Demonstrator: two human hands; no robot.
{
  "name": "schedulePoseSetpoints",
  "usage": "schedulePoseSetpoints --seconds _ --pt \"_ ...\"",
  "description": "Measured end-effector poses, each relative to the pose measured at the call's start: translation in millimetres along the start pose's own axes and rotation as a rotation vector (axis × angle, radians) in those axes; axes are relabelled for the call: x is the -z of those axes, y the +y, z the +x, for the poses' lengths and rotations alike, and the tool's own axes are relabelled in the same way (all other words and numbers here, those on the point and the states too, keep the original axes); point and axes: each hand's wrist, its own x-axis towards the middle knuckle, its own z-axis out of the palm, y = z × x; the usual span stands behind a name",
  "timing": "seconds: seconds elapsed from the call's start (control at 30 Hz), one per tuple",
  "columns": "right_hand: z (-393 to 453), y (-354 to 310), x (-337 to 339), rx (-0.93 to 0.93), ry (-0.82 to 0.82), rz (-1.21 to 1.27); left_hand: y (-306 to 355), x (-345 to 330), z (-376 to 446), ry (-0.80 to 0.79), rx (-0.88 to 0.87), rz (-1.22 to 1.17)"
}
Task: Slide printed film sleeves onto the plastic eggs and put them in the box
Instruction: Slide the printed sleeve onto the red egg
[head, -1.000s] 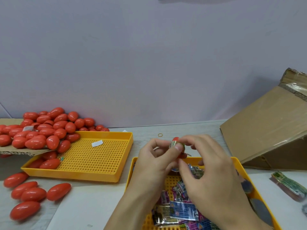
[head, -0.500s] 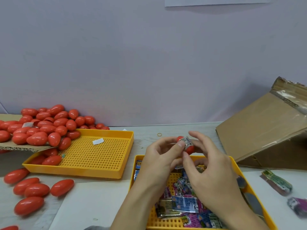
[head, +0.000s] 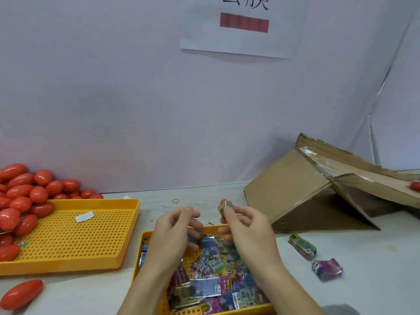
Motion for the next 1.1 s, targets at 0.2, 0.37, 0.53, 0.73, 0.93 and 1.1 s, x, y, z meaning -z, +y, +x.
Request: schedulePoseSetpoints --seconds 0.2,0.37,0.53,0.73,0.93,1.1 --pt "61.5 -71.4 57.4 -0.017 0.216 0.68 0.9 1.0 1.1 -0.019 0.015 -0.011" --pt "88.9 -101.3 80.8 -0.045 0.445 0.25 -0.1 1.2 2.4 -0.011 -0.009 0.038" --pt "46.5 -33.3 33.4 -0.014 0.128 -0.273 -1.9 0.3 4.0 0.006 -0.037 0.057" --pt "-7.2 5.6 -25.2 0.325 -0.241 -0.548 0.2 2.3 4.2 0.09 -0.113 0.051" --pt "-6.8 12.8 -23.3 0.404 -0.471 -0.693 17.4 11.7 -0.7 0.147 -0.143 0.298" --pt "-4.6 11.3 -26.8 0.377 -0.571 -0.744 44.5 61.8 -3.2 -0.051 -0.062 1.045"
